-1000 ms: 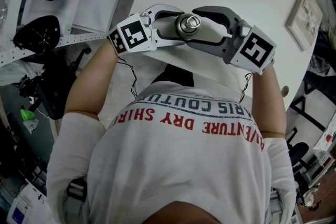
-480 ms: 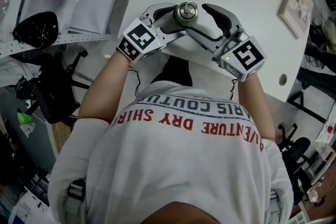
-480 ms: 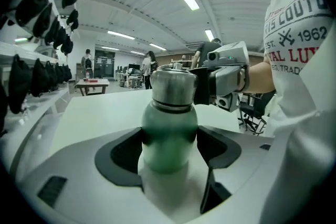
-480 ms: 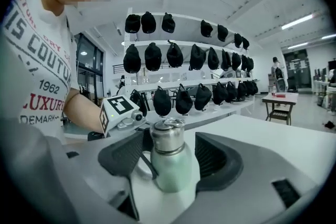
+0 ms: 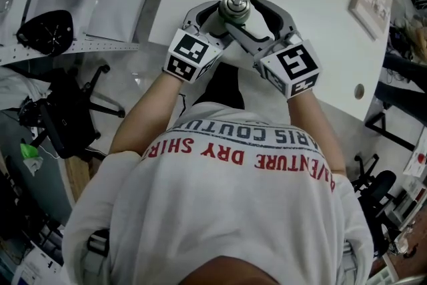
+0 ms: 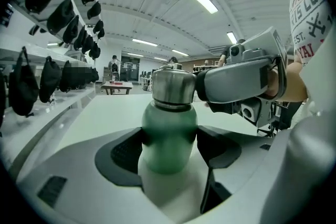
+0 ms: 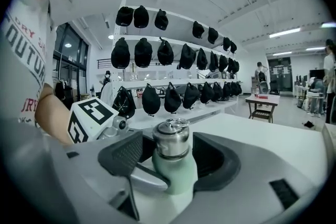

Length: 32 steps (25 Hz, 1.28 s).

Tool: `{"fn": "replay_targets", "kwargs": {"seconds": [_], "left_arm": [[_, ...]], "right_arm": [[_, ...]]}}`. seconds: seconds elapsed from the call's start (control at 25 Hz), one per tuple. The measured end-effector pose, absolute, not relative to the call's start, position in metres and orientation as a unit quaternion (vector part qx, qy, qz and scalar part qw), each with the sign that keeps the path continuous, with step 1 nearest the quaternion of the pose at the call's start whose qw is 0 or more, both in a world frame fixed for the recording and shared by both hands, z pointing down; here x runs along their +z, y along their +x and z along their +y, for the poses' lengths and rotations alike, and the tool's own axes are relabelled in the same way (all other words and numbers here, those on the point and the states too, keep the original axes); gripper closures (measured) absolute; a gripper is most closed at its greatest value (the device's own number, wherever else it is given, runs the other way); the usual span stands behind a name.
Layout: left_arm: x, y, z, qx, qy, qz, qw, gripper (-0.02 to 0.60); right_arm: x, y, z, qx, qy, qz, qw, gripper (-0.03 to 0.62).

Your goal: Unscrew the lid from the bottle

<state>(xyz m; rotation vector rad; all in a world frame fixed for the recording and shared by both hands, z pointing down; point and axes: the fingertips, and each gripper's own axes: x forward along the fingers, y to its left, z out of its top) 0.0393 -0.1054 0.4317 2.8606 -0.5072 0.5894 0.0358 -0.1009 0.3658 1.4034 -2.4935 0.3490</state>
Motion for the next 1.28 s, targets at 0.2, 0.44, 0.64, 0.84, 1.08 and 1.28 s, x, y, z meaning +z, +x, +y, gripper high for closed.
{"fn": "replay_targets", "kwargs": {"seconds": [0.2,0.44,0.64,0.84,1.08,1.28], "left_arm": [[0.4307,0.0398,-0.1051,0.192,0.958,-0.193,0.091,0.238],[0.432,0.0404,-0.1042,0.191,0.956,-0.204,0.094,0.238],[0.4314,0.0403,-0.1038,0.19,0.956,-0.203,0.092,0.238],[0.4316,0.0411,-0.1037,0.192,0.958,-0.195,0.088,0.239],[0.4311,0.0396,-0.1046,0.193,0.963,-0.167,0.081,0.239],[0.4318,0.0389,-0.1036,0.201,0.969,-0.126,0.072,0.239]], "right_arm": [[0.3654,0.0355,-0.1074,0.119,0.497,-0.849,0.133,0.298],[0.3634,0.0363,-0.1113,0.109,0.512,-0.842,0.132,0.355],[0.3632,0.0363,-0.1111,0.104,0.51,-0.843,0.137,0.362],[0.3635,0.0376,-0.1103,0.102,0.501,-0.848,0.142,0.364],[0.3651,0.0356,-0.1107,0.104,0.475,-0.861,0.151,0.364],[0.3655,0.0339,-0.1088,0.101,0.437,-0.878,0.166,0.364]]}}
